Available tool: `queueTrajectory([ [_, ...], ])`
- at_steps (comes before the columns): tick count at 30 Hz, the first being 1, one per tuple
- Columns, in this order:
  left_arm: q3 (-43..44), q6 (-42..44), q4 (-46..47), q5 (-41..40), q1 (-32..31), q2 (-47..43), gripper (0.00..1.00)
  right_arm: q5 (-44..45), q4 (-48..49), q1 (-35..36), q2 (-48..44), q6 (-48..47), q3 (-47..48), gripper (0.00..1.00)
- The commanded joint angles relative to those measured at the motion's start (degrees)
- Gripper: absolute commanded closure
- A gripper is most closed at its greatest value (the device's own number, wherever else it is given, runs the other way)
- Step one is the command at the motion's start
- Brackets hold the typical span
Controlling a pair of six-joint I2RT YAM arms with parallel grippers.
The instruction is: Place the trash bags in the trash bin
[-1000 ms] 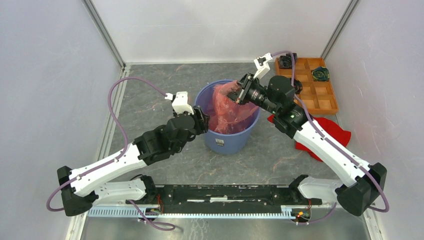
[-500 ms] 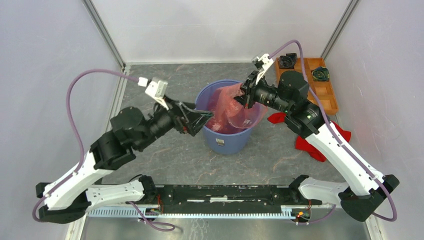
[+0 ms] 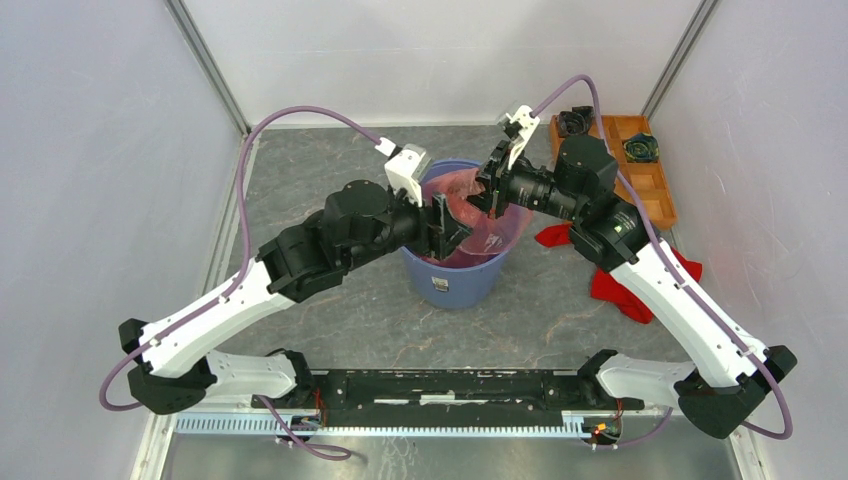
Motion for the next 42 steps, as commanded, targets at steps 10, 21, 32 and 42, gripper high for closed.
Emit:
queueTrajectory([
  [10, -0.10, 0.38, 0.48, -12.94, -0.02, -2.01, 0.83, -1.78, -0.36, 0.01, -0.96, -3.11, 1.43, 0.93],
  [21, -5.17, -3.13, 2.32, -16.65, -0.01, -7.62, 0.98, 17.64, -15.02, 0.03, -8.04, -22.97, 0.58, 0.14],
  [32, -10.15, -4.36, 4.70, -17.24, -0.06, -12.12, 0.98, 20.36, -4.69, -0.01, -13.68, -26.27, -8.12, 0.02],
  [42, -16.98, -8.87, 8.36, -18.14, -0.03, -17.51, 0.98, 37.92, -0.21, -0.01, -18.16, 1.83, -15.27, 0.06],
])
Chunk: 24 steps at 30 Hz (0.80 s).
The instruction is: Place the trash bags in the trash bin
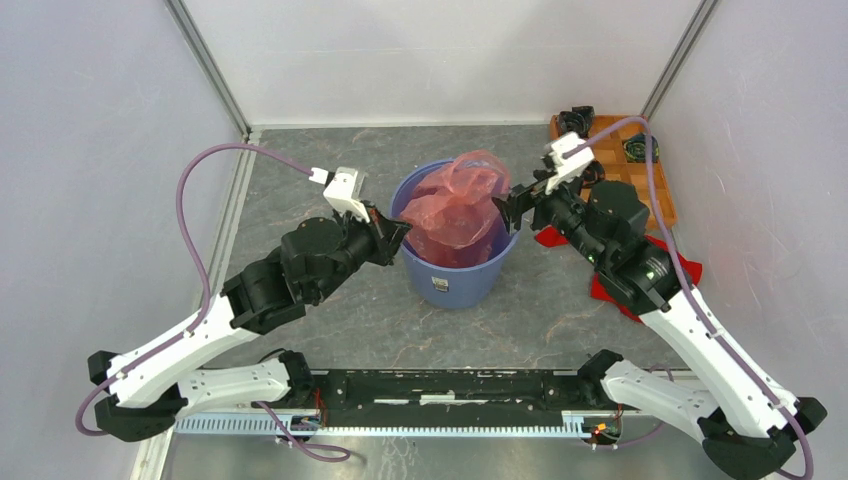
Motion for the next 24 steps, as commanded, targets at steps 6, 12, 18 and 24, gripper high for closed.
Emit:
queueTrajectory([
  [6, -3.86, -4.42, 7.17, -0.65, -0.01, -4.19, 0.98, 0.12, 8.86, -0.01, -3.00, 31.36, -8.16, 0.06],
  [12, -3.83, -4.65, 7.64, -0.05, -0.09, -4.34, 0.98, -4.75, 11.69, 0.18, 1.65, 31.58, -6.79, 0.13],
  [18, -4.65, -5.28, 8.57, 0.66, -0.01, -4.21, 0.98, -1.28, 11.47, 1.89, 3.55, 30.07, -6.42, 0.14],
  [24, -4.45, -3.51, 10.16, 1.61, -0.03, -3.13, 0.98, 1.04, 16.92, 2.28, 5.83, 27.68, -7.36, 0.58],
])
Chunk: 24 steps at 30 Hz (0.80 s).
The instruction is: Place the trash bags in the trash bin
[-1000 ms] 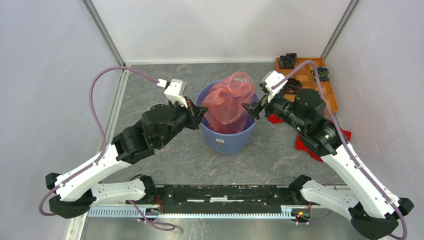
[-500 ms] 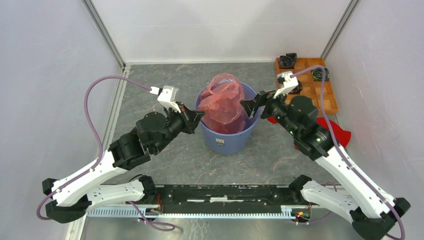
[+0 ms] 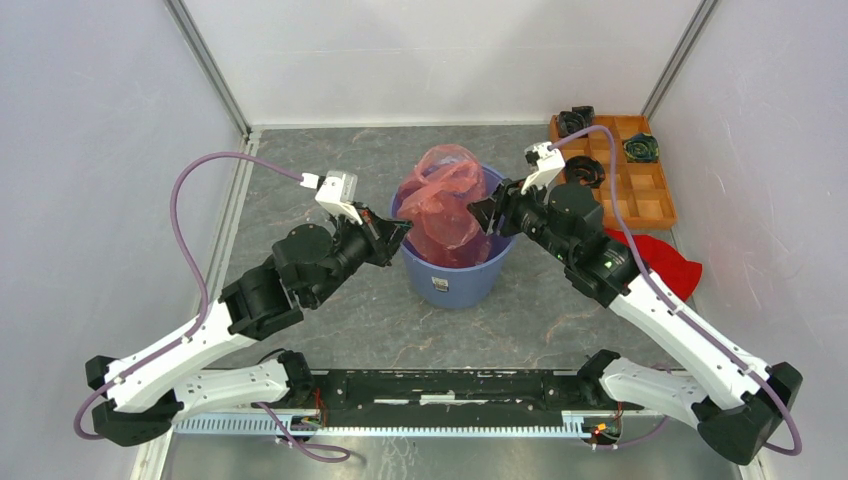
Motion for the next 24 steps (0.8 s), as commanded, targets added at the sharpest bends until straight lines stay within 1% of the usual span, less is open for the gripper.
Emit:
queueTrajectory([
  [1, 1.02, 0.45, 3.26, 0.76, -0.05, 0.62, 0.98, 1.99, 8.02, 0.17, 0.74, -2.05, 1.24, 0.71],
  [3, 2.28, 2.43, 1.62, 0.09, -0.02, 0.31, 0.98, 5.40, 7.56, -0.09, -0.32, -3.84, 3.05, 0.97],
  [4, 2.52, 3.51, 1.12, -0.51, -0.04, -0.22, 0.98, 8.16, 6.92, -0.22, -1.08, -4.13, 3.72, 0.99],
  [5, 2.46, 4.39, 0.19, -1.23, -0.04, -0.92, 0.98, 10.10, 6.47, -1.02, -1.83, -4.80, 4.56, 0.99],
  [7, 1.71, 6.15, -1.51, -1.66, -0.09, -2.55, 0.98, 10.24, 3.82, -3.57, -1.93, -6.27, 6.98, 1.00],
  [10, -0.17, 9.19, -4.58, 1.55, -0.04, -5.67, 0.98, 8.51, -0.16, -6.09, -1.83, -9.23, 9.92, 1.00],
  [11, -0.97, 10.10, -5.42, 3.23, -0.06, -6.53, 0.96, 7.48, 0.01, -6.16, -2.32, -10.43, 9.71, 1.00],
  [12, -1.72, 10.84, -6.05, 4.78, -0.09, -8.37, 0.90, 5.58, 0.82, -6.24, -3.12, -12.07, 9.00, 1.00],
  [13, -2.19, 11.57, -7.06, 6.20, -0.06, -9.51, 0.82, 3.85, 1.37, -6.29, -3.88, -13.57, 8.43, 1.00],
  [14, -2.10, 11.99, -8.30, 7.20, -0.02, -10.35, 0.71, 2.98, 1.87, -6.29, -4.46, -14.09, 7.81, 1.00],
  [16, 0.07, 12.40, -12.40, 8.19, -0.08, -10.22, 0.37, 1.83, 2.49, -6.27, -5.45, -14.82, 6.61, 1.00],
  [17, 2.71, 11.92, -14.58, 8.17, -0.08, -9.46, 0.21, 1.31, 2.43, -6.24, -5.67, -15.07, 6.27, 1.00],
  [18, 4.55, 11.25, -17.01, 8.00, -0.08, -8.32, 0.09, 0.96, 2.30, -6.27, -5.72, -15.13, 6.06, 1.00],
  [19, 7.29, 10.29, -19.17, 7.88, -0.07, -6.82, 0.02, 0.55, 2.20, -6.24, -5.75, -15.30, 5.77, 1.00],
  [22, 16.49, 8.12, -23.27, 8.78, -0.08, -2.33, 0.00, -1.14, 1.89, -6.29, -5.32, -15.41, 5.73, 1.00],
  [23, 19.14, 7.27, -24.43, 8.11, -0.02, -1.11, 0.00, -2.19, 1.93, -6.31, -5.12, -15.52, 5.83, 1.00],
  [24, 21.71, 6.03, -26.10, 5.40, -0.07, 0.30, 0.00, -2.57, 1.97, -6.26, -5.03, -15.53, 5.89, 1.00],
])
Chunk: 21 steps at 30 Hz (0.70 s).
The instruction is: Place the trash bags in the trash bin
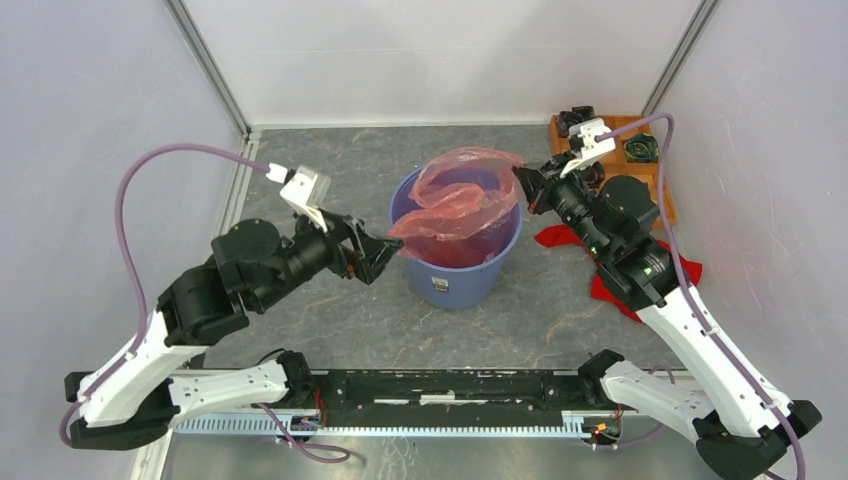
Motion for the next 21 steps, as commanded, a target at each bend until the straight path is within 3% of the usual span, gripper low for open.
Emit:
queueTrajectory([
  [1, 11.71, -4.10, -7.24, -3.15, -0.08, 5.37, 0.00, -3.45, 1.30, 0.02, 0.53, -1.67, -0.42, 1.00],
  [4, 17.57, -6.06, -8.52, -9.49, -0.05, 9.20, 0.00, -3.46, 1.52, 0.03, 0.53, -1.39, -0.14, 1.00],
  [8, 22.54, -6.97, -9.24, -9.06, -0.04, 16.48, 0.00, -3.44, 1.53, -0.01, 0.67, -0.96, 0.78, 1.00],
  [15, 21.89, -6.71, -7.86, -11.70, 0.24, 23.06, 0.01, -5.42, 1.67, -0.01, 0.58, -0.83, 1.70, 1.00],
  [19, 23.34, -3.80, -7.09, -11.25, 2.07, 26.78, 0.15, -5.43, 1.48, 0.04, 0.22, -1.31, 1.29, 1.00],
  [21, 24.94, -1.33, -8.17, -11.00, 3.77, 29.07, 0.35, -4.97, 0.91, 0.02, 0.23, -2.24, 1.39, 1.00],
])
